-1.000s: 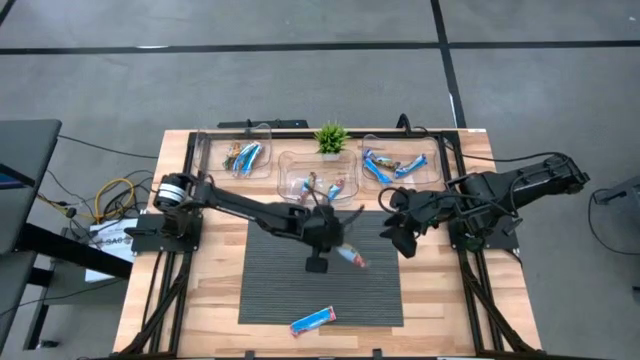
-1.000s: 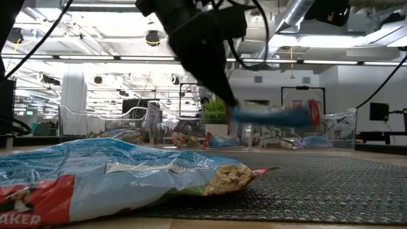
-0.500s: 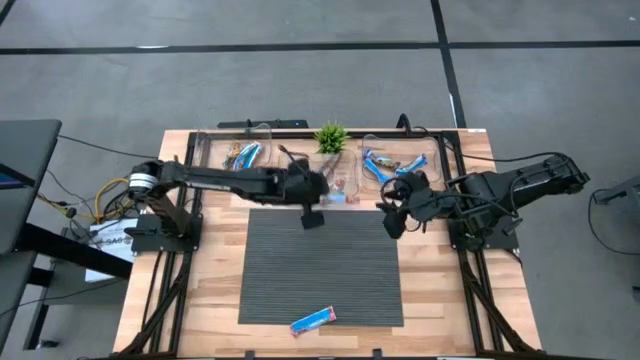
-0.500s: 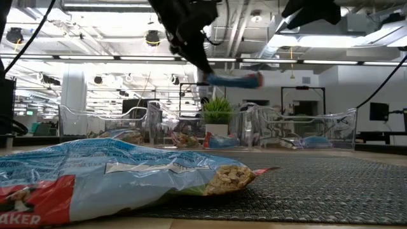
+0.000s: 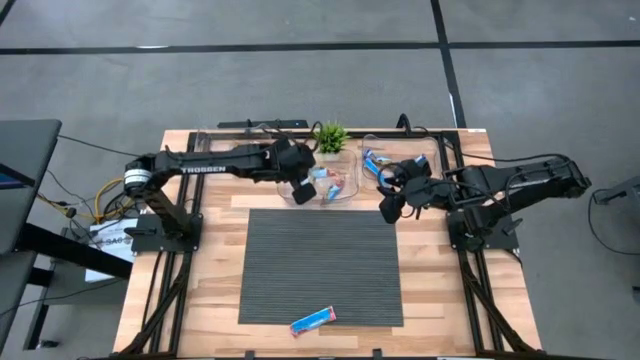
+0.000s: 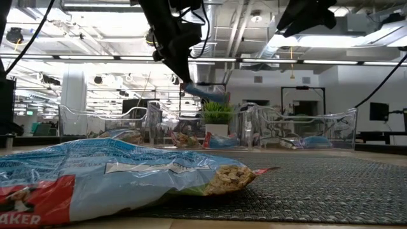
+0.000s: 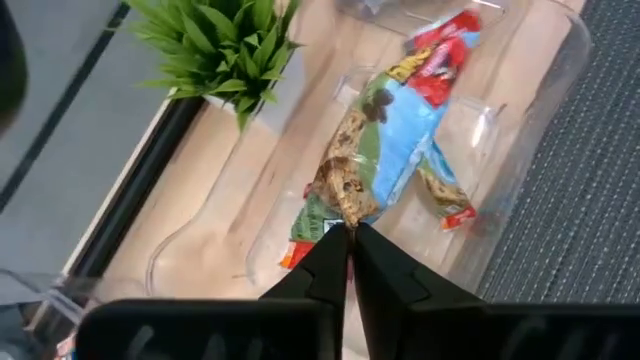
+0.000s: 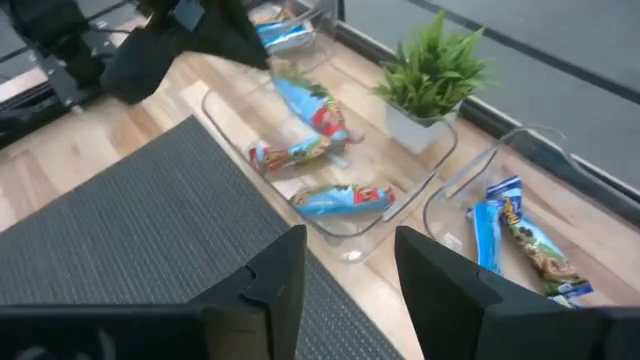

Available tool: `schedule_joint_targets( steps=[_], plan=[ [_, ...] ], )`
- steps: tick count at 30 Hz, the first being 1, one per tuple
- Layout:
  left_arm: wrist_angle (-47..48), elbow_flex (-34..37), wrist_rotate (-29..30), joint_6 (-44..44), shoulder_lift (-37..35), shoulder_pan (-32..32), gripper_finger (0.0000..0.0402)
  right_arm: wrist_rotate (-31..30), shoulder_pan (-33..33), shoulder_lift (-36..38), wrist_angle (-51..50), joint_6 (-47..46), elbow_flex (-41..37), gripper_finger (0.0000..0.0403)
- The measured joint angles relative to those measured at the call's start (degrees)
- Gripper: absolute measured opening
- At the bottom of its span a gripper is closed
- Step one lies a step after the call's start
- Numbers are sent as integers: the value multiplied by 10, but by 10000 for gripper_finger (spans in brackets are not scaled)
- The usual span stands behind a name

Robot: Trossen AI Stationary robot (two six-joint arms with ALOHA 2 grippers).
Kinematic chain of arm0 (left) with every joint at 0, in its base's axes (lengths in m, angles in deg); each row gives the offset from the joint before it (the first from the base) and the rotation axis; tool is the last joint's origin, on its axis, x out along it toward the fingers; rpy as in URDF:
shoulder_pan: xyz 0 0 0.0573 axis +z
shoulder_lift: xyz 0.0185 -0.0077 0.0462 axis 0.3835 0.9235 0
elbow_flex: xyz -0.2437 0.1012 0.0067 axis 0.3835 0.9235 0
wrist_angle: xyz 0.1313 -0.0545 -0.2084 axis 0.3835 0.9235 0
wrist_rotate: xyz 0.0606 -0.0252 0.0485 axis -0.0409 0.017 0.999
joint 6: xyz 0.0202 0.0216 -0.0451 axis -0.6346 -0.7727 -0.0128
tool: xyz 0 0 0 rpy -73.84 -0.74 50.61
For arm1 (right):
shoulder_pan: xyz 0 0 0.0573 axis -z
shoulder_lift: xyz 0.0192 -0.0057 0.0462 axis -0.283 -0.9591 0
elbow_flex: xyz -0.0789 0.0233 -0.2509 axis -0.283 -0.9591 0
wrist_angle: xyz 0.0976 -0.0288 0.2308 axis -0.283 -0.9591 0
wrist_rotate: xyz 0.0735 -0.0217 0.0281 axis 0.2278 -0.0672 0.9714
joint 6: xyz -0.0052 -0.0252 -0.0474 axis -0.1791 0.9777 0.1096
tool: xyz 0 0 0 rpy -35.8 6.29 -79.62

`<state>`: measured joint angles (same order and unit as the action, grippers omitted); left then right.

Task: Pick and place Granola Bars by type
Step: Put the red granola bar into the center transparent bin

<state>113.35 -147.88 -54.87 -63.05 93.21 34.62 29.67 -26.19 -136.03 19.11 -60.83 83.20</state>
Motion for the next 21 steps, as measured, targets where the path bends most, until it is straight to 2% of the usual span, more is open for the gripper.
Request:
schedule_joint_targets(
  steps=[10,13,15,18,21],
  plan=[
    [0,0,-40,31,0,21,108,15,-4,0,0,23,0,128],
    [-12,0,-81,19,-4,7,124,44,-4,0,0,44,0,127],
    [-25,0,-131,-11,-9,-11,127,68,-4,0,0,52,0,128],
    [-24,0,-244,-72,-16,-54,123,114,-8,0,0,73,0,128],
    [-12,0,-310,-73,-19,-108,114,166,-19,0,8,99,0,127]
  ],
)
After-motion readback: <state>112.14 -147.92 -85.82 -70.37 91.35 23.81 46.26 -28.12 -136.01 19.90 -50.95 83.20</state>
